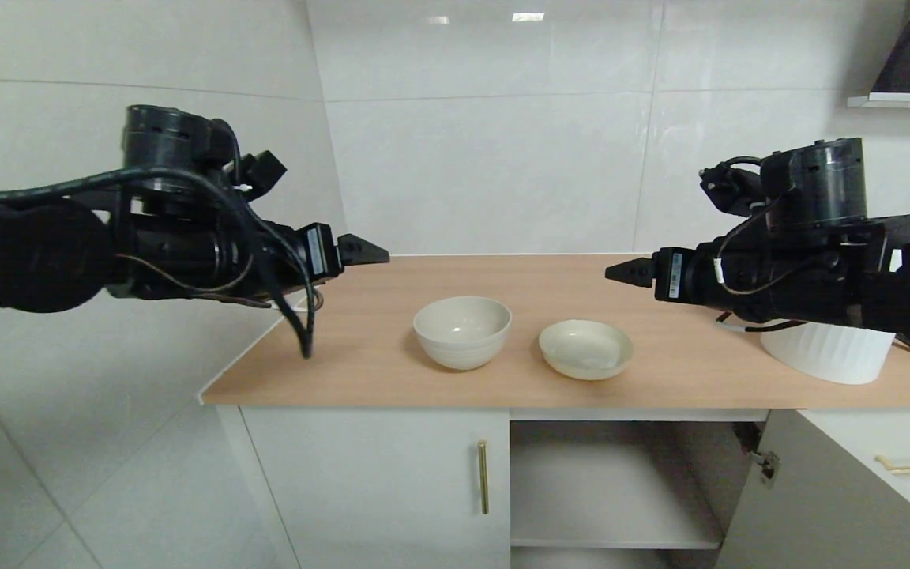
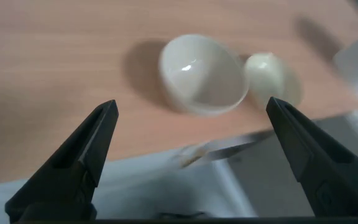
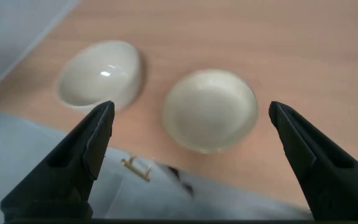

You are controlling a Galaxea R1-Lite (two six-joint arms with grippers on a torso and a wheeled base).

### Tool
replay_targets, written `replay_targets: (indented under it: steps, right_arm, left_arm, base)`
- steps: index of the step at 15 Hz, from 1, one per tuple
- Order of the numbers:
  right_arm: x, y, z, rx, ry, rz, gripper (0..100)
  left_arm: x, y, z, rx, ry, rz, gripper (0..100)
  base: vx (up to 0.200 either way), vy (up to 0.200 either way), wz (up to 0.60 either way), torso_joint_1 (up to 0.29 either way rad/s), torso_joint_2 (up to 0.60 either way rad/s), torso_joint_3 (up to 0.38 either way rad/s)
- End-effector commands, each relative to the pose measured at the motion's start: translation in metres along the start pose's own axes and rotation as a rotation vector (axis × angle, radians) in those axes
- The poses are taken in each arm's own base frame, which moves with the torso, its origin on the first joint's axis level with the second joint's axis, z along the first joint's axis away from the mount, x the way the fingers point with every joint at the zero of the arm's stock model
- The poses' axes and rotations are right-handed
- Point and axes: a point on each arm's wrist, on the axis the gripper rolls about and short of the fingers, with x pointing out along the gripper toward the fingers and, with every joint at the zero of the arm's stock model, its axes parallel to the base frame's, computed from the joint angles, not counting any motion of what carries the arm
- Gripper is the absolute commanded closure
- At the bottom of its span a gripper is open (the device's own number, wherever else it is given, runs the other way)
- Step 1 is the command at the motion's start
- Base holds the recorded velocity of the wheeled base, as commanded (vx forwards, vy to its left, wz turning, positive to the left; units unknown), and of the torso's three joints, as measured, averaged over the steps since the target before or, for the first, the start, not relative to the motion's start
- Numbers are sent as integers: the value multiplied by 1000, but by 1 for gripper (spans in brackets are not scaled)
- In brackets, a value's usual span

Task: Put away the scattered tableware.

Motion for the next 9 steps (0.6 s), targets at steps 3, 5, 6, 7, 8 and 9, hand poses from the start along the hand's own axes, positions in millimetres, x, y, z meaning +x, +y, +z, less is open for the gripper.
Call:
replay_targets:
  steps: [3,5,6,7,8,9]
  right_arm:
    - [41,-15,-7,20,21,-163,0]
    - [46,-16,-10,18,31,-174,0]
    - [48,-16,-11,18,34,-175,0]
    - [48,-16,-11,18,35,-175,0]
    - [49,-16,-11,18,35,-175,0]
    - [49,-16,-12,19,36,-176,0]
  left_arm:
    - [85,-11,-34,-58,22,145,0]
    - [101,-6,-39,-52,-15,193,0]
    - [108,-5,-40,-55,-18,193,0]
    - [118,-3,-43,-55,-11,199,0]
    - [124,-2,-42,-57,-14,198,0]
    - [130,-1,-43,-57,-10,200,0]
  base:
    - [0,0,0,0,0,0]
    - [0,0,0,0,0,0]
    - [0,0,0,0,0,0]
    - [0,0,0,0,0,0]
    - [0,0,0,0,0,0]
    - [0,0,0,0,0,0]
